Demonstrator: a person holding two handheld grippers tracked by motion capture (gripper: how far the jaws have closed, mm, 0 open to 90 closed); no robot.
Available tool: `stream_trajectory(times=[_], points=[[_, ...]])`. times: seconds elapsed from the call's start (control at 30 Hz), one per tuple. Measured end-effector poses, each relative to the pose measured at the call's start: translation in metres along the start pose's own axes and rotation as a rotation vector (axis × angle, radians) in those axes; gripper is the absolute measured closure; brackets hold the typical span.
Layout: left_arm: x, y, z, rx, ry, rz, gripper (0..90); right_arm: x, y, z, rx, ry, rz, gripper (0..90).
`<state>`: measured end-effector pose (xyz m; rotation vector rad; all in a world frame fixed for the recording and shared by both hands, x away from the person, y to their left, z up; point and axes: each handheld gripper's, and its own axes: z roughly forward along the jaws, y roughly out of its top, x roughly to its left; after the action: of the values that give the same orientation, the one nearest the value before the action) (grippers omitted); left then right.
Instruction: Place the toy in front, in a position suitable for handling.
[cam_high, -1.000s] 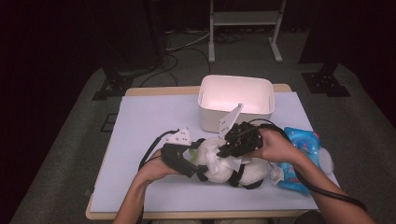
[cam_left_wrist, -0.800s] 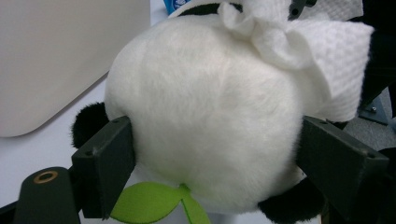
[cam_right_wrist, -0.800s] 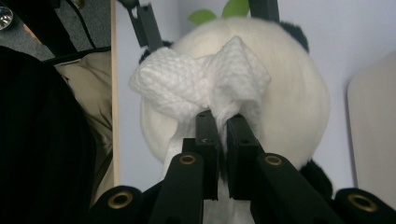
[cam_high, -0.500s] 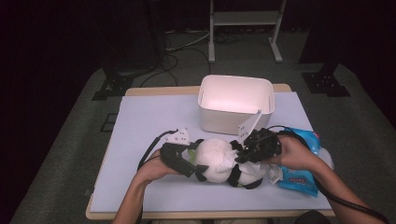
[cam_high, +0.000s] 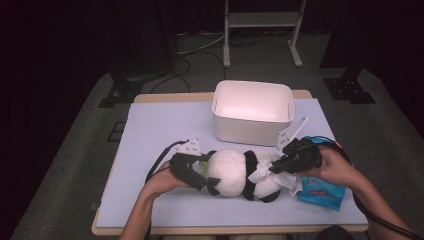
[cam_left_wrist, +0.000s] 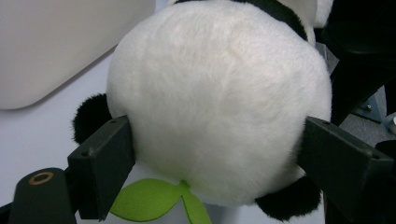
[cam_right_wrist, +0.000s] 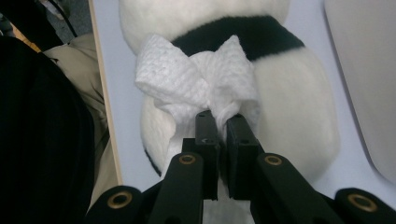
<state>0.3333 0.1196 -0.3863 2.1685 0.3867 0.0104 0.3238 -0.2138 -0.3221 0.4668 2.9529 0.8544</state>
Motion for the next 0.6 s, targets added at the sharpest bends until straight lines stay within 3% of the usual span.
stream_trajectory(times=[0.23, 0.6], points=[[0.003, -0.005, -0.001, 0.019, -0.005, -0.018, 11.1, -0.008, -0.014, -0.002, -0.025, 0.002, 0.042, 84.4], [0.003, -0.008, -0.009, 0.057, -0.010, -0.021, 10.2, 0.006, -0.009, 0.008, -0.033, 0.000, -0.003, 84.6]])
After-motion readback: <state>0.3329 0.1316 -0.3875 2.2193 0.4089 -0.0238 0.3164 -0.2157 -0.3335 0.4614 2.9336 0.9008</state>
